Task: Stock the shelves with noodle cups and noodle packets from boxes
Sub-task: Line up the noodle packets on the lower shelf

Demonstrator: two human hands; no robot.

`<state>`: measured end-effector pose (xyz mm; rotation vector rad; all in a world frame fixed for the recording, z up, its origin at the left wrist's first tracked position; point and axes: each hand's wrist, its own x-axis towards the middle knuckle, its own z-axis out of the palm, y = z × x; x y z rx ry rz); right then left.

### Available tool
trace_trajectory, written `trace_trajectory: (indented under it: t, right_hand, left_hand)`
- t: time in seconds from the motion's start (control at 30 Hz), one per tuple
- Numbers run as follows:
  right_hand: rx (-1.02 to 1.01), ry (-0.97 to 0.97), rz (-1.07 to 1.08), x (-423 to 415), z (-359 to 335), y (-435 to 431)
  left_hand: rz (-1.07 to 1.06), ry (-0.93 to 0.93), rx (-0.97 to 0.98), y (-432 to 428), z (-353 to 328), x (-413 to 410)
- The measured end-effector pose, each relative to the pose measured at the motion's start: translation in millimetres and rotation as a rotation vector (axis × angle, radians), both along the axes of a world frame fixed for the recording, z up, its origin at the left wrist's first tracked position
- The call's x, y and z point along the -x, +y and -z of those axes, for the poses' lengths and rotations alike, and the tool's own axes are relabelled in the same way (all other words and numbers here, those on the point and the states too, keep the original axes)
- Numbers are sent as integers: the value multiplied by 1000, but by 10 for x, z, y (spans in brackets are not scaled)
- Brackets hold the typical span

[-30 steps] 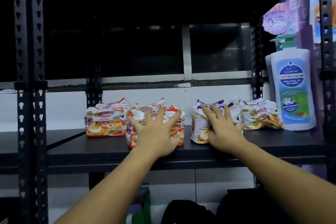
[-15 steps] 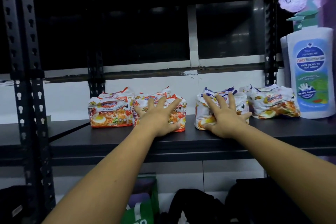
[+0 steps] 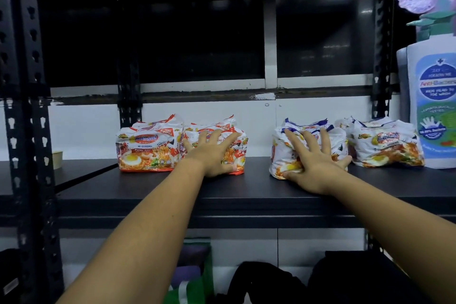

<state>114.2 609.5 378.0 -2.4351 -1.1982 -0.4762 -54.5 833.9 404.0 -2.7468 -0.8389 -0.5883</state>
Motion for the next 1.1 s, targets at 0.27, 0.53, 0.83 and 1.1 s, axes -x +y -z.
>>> trace_trajectory:
  t: [0.27, 0.53, 0.83, 1.1]
  right_hand:
    - [12, -16, 6, -67, -2, 45]
    - [8, -27, 6, -111, -1, 85]
    - [4, -38, 8, -138, 13, 97]
    - [1, -66, 4, -113, -7, 85]
  left_hand:
    - [-25, -29, -7, 177, 11, -139]
    - [-38, 0, 8, 315, -27, -228]
    - [-56, 0, -1, 371, -34, -286]
    - [-53, -78, -128, 259, 12, -234]
